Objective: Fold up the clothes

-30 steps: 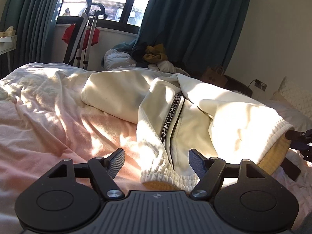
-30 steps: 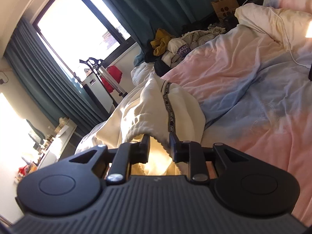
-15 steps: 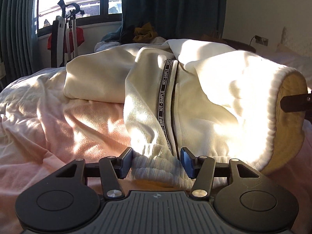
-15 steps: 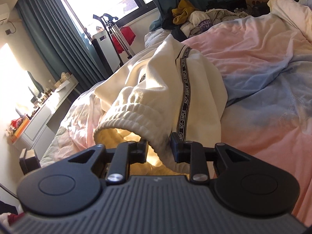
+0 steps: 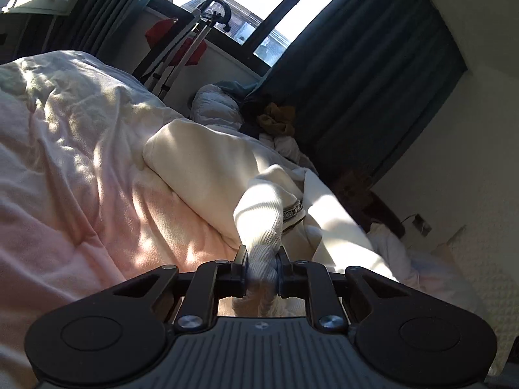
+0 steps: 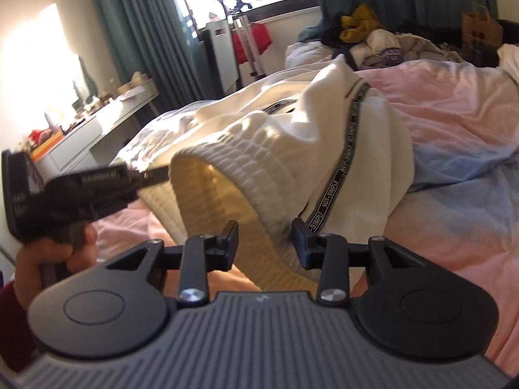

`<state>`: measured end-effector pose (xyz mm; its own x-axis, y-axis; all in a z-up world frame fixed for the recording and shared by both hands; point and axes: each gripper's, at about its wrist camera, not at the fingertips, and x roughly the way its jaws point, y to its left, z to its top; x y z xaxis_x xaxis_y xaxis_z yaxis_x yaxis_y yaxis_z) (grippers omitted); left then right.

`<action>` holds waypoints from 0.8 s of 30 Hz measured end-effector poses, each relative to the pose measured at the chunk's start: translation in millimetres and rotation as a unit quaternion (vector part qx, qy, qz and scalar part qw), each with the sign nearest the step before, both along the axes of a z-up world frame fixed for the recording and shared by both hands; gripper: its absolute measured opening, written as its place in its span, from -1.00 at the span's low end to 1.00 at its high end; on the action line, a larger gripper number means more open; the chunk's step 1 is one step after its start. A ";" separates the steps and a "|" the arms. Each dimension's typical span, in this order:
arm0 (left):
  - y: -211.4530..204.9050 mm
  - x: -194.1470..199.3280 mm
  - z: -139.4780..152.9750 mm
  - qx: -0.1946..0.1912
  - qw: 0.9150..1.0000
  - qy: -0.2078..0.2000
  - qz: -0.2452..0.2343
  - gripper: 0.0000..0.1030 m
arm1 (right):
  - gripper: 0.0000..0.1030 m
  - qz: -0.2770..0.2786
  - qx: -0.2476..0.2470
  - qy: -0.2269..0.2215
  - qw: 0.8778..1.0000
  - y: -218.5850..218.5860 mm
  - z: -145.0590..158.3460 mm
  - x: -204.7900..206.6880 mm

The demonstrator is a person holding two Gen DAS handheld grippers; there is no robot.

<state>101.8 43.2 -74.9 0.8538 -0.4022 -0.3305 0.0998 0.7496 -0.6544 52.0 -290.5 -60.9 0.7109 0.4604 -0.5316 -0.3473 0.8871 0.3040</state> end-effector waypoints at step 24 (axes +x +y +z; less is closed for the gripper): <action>73.9 21.9 -59.5 -0.125 0.983 0.115 0.074 -0.61 | -0.74 -0.035 -0.200 -0.098 0.974 65.8 -12.8 -4.5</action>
